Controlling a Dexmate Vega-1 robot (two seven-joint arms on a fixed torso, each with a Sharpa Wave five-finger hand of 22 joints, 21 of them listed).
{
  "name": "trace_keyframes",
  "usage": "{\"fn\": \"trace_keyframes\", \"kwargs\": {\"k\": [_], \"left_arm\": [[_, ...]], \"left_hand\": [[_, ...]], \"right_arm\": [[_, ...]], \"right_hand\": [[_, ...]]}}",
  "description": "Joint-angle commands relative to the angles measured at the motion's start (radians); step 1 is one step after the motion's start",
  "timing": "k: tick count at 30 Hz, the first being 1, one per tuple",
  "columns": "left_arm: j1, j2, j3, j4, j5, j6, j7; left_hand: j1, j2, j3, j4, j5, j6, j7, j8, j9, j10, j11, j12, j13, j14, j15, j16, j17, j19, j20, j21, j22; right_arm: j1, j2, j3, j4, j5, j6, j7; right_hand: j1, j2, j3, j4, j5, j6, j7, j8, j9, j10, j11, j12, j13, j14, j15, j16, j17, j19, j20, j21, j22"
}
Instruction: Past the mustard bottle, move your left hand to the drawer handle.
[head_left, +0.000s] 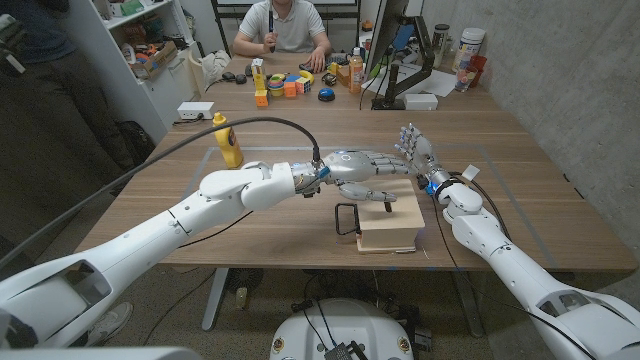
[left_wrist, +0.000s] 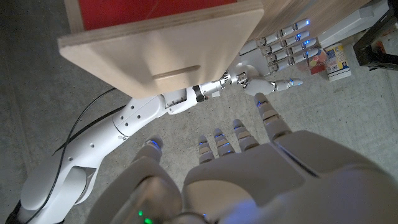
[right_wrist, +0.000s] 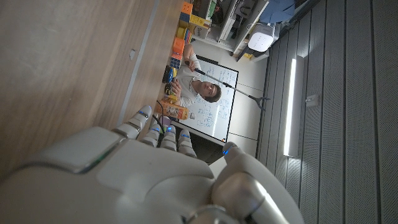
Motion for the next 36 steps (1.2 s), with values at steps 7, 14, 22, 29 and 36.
{"fn": "trace_keyframes", "kwargs": {"k": [7,14,22,29,36], "left_arm": [[-0.008,0.008,0.025,-0.007,0.043,0.006,0.0],[-0.006,0.008,0.032,-0.01,0.043,0.011,-0.01],[0.0,0.01,0.035,-0.015,0.044,0.015,-0.012],[0.006,0.014,0.035,-0.021,0.047,0.02,-0.012],[0.008,0.016,0.035,-0.026,0.049,0.021,-0.013]], "left_hand": [[0.008,0.001,-0.005,-0.007,0.006,0.024,-0.003,0.013,0.004,0.015,0.0,0.008,0.005,0.008,-0.028,0.003,0.005,-0.025,0.0,-0.015,0.003],[0.006,0.005,-0.005,-0.007,0.006,0.032,-0.003,0.016,0.004,0.016,-0.001,0.007,0.005,0.004,-0.023,0.001,0.006,-0.027,-0.003,-0.017,0.004],[0.005,0.007,-0.005,-0.006,0.006,0.036,-0.003,0.017,0.005,0.011,0.001,0.005,0.005,-0.001,-0.024,-0.001,0.006,-0.03,-0.005,-0.019,0.004],[0.003,0.011,-0.006,-0.005,0.006,0.039,-0.003,0.017,0.004,0.009,0.003,0.004,0.005,-0.005,-0.022,-0.003,0.007,-0.038,-0.011,-0.023,0.005],[0.002,0.013,-0.006,-0.004,0.006,0.041,-0.003,0.017,0.004,0.008,0.001,0.003,0.005,-0.006,-0.022,-0.003,0.007,-0.037,-0.009,-0.023,0.005]], "right_arm": [[-0.006,-0.005,0.001,-0.008,0.001,0.003,0.003],[-0.017,-0.01,0.005,-0.02,0.002,0.005,-0.003],[-0.025,-0.012,0.006,-0.029,0.007,0.002,-0.004],[-0.028,-0.015,0.005,-0.033,0.005,0.001,-0.005],[-0.034,-0.018,0.007,-0.042,0.008,-0.002,-0.008]], "right_hand": [[0.007,0.077,-0.004,-0.004,0.006,-0.002,-0.004,0.005,0.004,0.0,-0.002,0.007,0.005,-0.002,-0.044,0.004,0.003,0.008,-0.106,-0.002,0.004],[0.007,0.077,-0.005,-0.004,0.006,-0.002,-0.004,0.005,0.004,-0.001,0.0,0.007,0.005,-0.002,-0.044,0.004,0.003,0.009,-0.106,-0.003,0.004],[0.007,0.077,-0.005,-0.004,0.006,-0.002,-0.004,0.005,0.004,0.0,0.001,0.007,0.005,-0.001,-0.044,0.004,0.003,0.01,-0.105,-0.004,0.004],[0.007,0.076,-0.006,-0.004,0.007,-0.002,-0.003,0.005,0.004,0.0,-0.002,0.007,0.005,-0.002,-0.044,0.004,0.003,0.01,-0.104,-0.005,0.004],[0.007,0.077,-0.006,-0.004,0.007,-0.002,-0.004,0.005,0.004,0.001,-0.003,0.007,0.005,-0.001,-0.044,0.004,0.003,0.01,-0.104,-0.007,0.004]]}}
